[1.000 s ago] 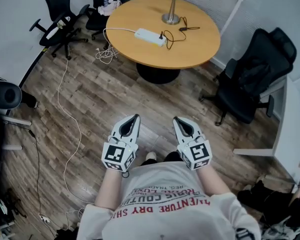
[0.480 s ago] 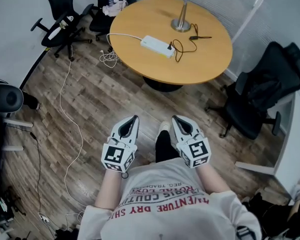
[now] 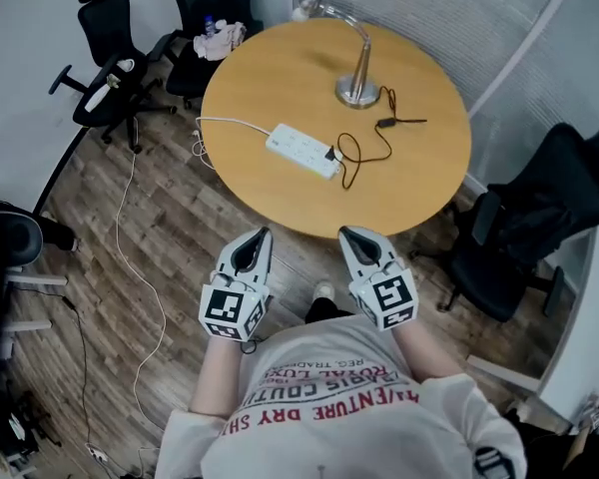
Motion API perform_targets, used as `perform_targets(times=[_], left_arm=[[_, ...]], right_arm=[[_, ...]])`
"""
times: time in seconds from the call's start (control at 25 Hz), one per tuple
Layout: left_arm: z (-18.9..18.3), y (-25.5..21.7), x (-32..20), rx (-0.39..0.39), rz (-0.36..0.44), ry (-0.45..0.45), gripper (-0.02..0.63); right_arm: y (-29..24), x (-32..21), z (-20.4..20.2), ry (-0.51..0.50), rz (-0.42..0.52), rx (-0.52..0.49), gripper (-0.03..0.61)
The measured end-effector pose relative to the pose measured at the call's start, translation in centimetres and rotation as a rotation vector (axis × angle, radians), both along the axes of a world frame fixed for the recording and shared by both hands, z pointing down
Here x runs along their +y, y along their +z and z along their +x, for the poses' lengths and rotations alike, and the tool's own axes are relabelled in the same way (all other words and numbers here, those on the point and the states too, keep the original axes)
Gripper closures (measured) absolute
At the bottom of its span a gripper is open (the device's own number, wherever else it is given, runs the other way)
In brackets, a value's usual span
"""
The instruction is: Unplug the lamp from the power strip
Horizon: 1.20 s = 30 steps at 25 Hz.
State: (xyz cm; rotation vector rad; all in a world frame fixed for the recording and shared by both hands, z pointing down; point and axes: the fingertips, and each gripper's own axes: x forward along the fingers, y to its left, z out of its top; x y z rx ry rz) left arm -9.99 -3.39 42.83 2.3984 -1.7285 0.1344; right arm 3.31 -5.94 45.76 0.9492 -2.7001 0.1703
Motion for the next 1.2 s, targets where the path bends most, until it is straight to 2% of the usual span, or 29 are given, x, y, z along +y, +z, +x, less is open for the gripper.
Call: perform_targets(times=[0.2, 0.4, 0.56, 0.92, 1.12, 1.2], left_arm=[[0.5, 1.2, -6.4, -0.001, -0.026, 0.014, 0.586], [0.5, 2.3, -11.0, 0.002, -0.066, 0.05, 0.586], [0.3, 3.4, -15.0, -0.01, -0.092, 0.113, 0.586], [-0.1, 7.4, -24.2, -0.095, -0.187, 0.366, 0.586], [1.1, 11.6, -26.3, -0.141, -0.245, 0.541, 0.586], [1.7, 13.6, -26.8, -0.182, -0.271, 0.608, 0.586]], right_arm=[[0.4, -6.7, 0.7, 0.025, 0.0, 0.004, 0.549], [1.2, -10.5, 0.8, 0.055, -0.032, 0.015, 0.549], [2.3, -13.5, 0.6, 0.109, -0.067, 0.027, 0.549], [4.4, -19.7, -1.1, 0.266, -0.175, 0.052, 0.548], [6.4, -21.7, -2.4, 0.314, -0.22, 0.093, 0.548], [7.4, -22.0, -2.8, 0.329, -0.256, 0.107, 0.546]])
